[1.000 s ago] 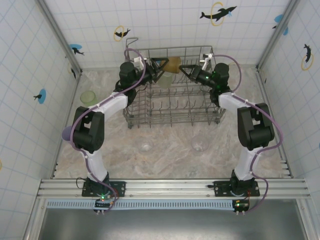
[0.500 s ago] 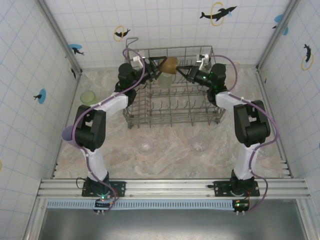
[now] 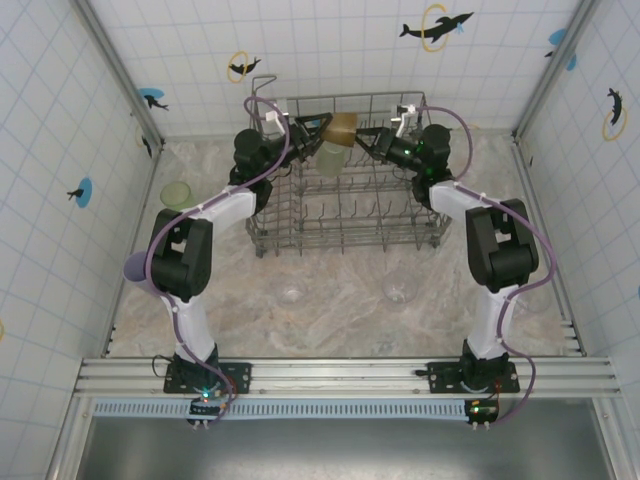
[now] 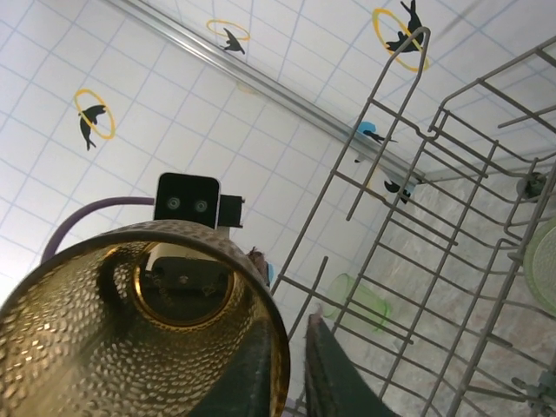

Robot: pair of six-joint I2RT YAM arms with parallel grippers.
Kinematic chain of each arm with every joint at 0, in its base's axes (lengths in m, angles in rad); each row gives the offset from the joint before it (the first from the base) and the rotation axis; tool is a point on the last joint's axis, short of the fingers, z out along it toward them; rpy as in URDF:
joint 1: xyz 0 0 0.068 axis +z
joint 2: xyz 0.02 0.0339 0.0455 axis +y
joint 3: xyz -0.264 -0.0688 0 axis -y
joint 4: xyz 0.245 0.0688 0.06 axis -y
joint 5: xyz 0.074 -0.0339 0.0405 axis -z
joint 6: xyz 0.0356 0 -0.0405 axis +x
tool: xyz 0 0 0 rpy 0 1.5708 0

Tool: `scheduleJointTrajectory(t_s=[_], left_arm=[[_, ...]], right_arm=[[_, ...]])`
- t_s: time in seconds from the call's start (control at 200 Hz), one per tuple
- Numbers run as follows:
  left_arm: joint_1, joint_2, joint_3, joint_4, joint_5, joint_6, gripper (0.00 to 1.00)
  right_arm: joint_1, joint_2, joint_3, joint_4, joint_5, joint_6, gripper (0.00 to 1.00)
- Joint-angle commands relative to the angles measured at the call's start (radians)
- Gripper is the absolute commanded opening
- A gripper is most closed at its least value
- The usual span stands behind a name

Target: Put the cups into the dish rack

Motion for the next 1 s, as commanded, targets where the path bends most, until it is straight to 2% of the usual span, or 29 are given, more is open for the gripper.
scheduleJointTrajectory(t_s=[0.0, 0.175, 0.265, 0.36, 0.666, 0.996], left_arm=[[-0.008, 0.019, -0.003, 0.103, 0.044, -0.026, 0.0], [0.0, 0.007, -0.013, 0.115, 0.047, -0.025, 0.0], [0.009, -0.004, -0.015, 0.1, 0.045, -0.006, 0.0], [0.019, -0.025, -0.018, 0.045, 0.04, 0.038, 0.0], [0.023, -0.102, 0.013, -0.353, -0.044, 0.364, 0.0], [0.022, -0.144, 0.061, -0.657, -0.162, 0.621, 0.0]], right_arm=[[0.009, 0.013, 0.04, 0.0, -0.006, -0.008, 0.24], [0.005, -0.01, 0.022, -0.027, 0.003, -0.027, 0.52], [0.007, -0.058, 0.007, -0.149, 0.036, -0.14, 0.69], [0.004, -0.119, -0.017, -0.254, 0.064, -0.234, 0.79], [-0.011, -0.238, -0.057, -0.52, 0.127, -0.401, 0.88], [-0.015, -0.412, -0.164, -0.788, 0.312, -0.613, 0.96]])
